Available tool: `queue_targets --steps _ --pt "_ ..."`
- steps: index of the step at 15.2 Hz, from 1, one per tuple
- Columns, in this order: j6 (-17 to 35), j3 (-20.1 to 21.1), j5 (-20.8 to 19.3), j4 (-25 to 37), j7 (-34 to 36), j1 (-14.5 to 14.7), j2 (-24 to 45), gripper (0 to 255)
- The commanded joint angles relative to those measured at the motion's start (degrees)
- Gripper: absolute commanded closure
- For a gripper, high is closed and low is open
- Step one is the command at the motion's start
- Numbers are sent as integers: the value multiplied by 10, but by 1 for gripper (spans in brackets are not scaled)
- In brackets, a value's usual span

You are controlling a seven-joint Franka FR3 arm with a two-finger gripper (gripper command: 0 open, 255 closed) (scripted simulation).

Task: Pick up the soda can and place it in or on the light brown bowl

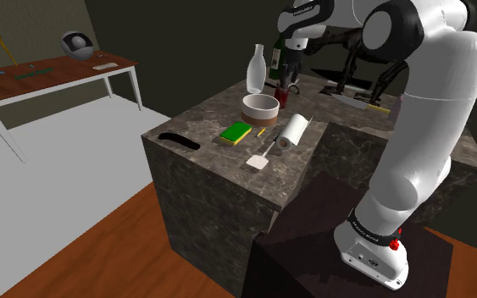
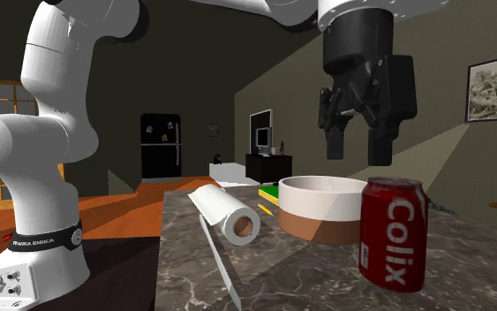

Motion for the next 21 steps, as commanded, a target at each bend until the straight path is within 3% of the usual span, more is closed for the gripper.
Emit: queue_targets --steps 1,2,10,17,18,21 --pt "-11 0 16 57 -16 -14 46 0" --pt "-14 0 20 73 -20 -19 60 0" --pt "39 3 26 32 -24 -19 72 0" --pt "39 3 26 32 -24 -19 72 0" --pt "39 3 26 32 -24 -19 72 255" --pt "38 3 26 32 -25 -19 72 255"
